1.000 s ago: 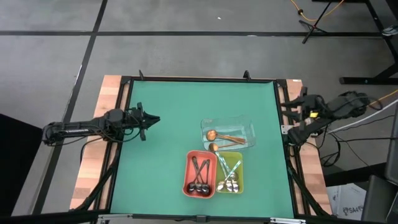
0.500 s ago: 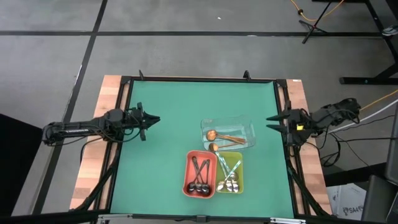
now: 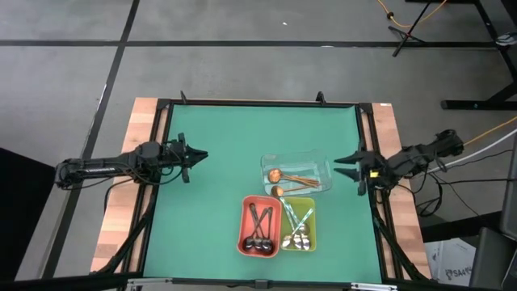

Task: Sort silverware by color (type)
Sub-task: Return to Home Position

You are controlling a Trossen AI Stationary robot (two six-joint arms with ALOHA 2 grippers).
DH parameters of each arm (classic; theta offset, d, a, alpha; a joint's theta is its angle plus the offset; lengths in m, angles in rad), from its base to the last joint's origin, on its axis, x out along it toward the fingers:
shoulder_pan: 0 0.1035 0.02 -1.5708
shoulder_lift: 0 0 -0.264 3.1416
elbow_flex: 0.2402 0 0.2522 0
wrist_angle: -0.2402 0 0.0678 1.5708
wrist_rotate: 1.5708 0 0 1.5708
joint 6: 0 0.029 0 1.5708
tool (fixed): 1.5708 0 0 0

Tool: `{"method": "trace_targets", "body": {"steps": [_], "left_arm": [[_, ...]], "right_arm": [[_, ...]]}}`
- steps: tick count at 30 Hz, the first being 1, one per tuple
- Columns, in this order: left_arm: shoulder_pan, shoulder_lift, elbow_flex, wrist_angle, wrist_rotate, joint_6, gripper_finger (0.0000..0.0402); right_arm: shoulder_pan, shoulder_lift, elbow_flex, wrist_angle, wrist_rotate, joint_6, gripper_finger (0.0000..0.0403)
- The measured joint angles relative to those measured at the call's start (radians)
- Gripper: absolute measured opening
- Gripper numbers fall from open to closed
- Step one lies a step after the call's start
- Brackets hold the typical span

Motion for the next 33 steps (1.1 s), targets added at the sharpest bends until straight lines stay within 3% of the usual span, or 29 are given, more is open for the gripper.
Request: {"method": "trace_targets", "body": {"steps": [19, 25, 28, 33], "left_arm": [[0.000, 0.000, 0.000, 0.000, 0.000, 0.000, 0.0039], [0.000, 0.000, 0.000, 0.000, -0.001, 0.000, 0.0039], [0.000, 0.000, 0.000, 0.000, 0.000, 0.000, 0.0039], [0.000, 0.000, 0.000, 0.000, 0.000, 0.000, 0.0039]], "right_arm": [[0.000, 0.000, -0.349, 0.523, 0.059, -0.086, 0.0124], [-0.008, 0.000, -0.398, 0.607, 0.089, -0.131, 0.0124], [-0.048, 0.000, -0.398, 0.647, 0.067, -0.176, 0.0124], [-0.166, 0.000, -0.398, 0.697, -0.062, -0.252, 0.0124]]}}
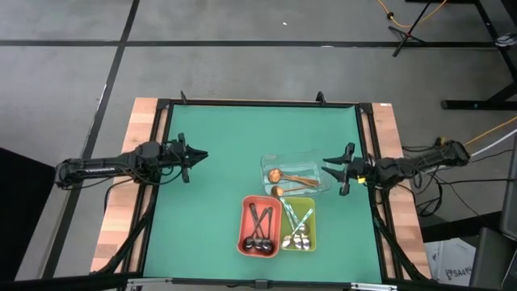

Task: Sort silverware by color (type)
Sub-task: Return to Home Position

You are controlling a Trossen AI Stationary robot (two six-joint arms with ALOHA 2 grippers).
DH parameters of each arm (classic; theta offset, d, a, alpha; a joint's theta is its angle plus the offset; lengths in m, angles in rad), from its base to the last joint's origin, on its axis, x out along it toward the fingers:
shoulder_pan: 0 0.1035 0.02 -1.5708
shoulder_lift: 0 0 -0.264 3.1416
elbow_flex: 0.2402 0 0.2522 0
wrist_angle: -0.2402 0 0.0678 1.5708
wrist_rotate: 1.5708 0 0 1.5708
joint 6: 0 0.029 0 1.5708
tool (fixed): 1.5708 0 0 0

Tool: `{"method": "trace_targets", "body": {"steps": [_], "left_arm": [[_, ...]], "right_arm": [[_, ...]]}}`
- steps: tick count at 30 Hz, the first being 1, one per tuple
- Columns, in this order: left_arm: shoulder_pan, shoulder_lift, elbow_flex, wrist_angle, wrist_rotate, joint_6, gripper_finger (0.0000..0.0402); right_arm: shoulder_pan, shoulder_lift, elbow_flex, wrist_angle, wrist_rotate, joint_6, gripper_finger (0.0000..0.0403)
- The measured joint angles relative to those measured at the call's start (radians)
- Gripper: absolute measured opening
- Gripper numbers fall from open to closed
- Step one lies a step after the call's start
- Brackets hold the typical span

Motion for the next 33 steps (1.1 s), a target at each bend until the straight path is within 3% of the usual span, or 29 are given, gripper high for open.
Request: {"method": "trace_targets", "body": {"steps": [6, 16, 33], "left_arm": [[0.000, 0.000, 0.000, 0.000, 0.000, 0.000, 0.0039], [0.000, 0.000, 0.000, 0.000, 0.000, 0.000, 0.0039], [0.000, 0.000, 0.000, 0.000, 0.000, 0.000, 0.0039]], "right_arm": [[-0.152, 0.000, 0.000, -0.038, -0.198, -0.012, 0.0124], [-0.306, 0.000, 0.000, -0.135, -0.372, -0.035, 0.0124], [-0.312, 0.000, 0.001, -0.189, -0.395, -0.035, 0.0124]]}}
